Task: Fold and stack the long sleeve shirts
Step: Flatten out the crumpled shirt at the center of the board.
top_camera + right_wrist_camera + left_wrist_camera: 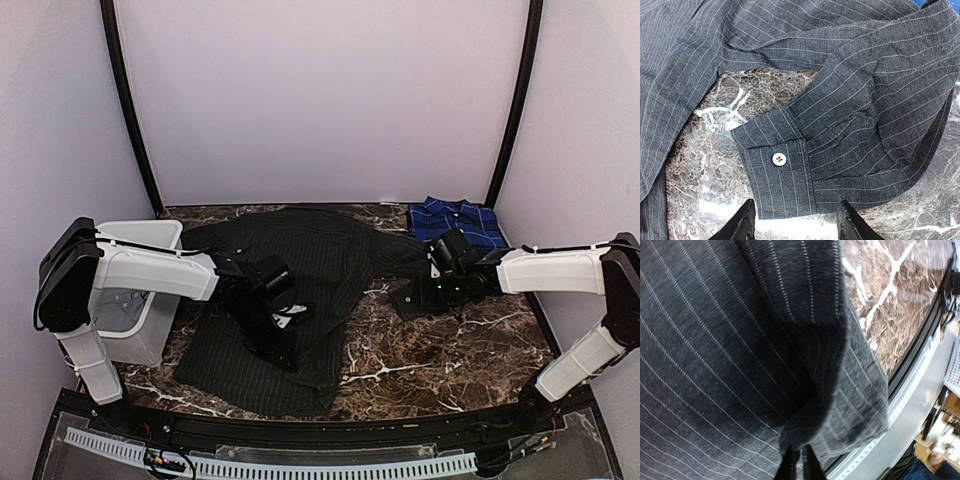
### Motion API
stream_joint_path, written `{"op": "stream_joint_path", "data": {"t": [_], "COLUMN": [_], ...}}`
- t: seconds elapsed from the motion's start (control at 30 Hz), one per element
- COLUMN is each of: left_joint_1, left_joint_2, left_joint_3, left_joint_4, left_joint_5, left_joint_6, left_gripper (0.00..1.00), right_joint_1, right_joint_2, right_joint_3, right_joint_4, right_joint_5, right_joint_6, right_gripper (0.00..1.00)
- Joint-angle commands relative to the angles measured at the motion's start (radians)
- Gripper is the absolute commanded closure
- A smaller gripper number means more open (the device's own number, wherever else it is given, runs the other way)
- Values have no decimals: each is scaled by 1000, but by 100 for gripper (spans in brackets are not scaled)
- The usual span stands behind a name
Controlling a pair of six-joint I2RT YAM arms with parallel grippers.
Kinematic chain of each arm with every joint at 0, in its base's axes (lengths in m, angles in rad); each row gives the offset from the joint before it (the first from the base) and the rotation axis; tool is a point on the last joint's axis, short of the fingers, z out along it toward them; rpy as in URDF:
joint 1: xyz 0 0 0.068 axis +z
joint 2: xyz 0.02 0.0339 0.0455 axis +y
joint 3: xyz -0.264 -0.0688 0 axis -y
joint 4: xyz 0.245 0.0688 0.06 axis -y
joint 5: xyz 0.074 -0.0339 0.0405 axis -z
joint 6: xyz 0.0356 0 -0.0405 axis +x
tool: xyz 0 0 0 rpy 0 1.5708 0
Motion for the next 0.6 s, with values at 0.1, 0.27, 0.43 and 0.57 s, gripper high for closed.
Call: {"op": "stream_joint_path", "data": {"t": [0.1,0.27,0.43,0.57], "left_joint_1": [-23,-43,-73,-101], "left_joint_2": [-22,17,105,202], "left_joint_3": [69,131,239,308], "left_joint_4": [31,71,101,110], "left_joint_5": [34,84,143,172], "left_joint_6": [-13,-23,-17,-6], "left_gripper": [100,100,100,100], "right_joint_1": [6,6,6,5], "right_joint_2": [-20,-20,-9,5], "right_joint_3": [20,22,24,21], "right_joint_4": [36,36,38,51], "right_joint_5": [14,29,52,63], "right_joint_6": [-13,-13,-12,-5], "right_gripper": [48,48,48,46]}}
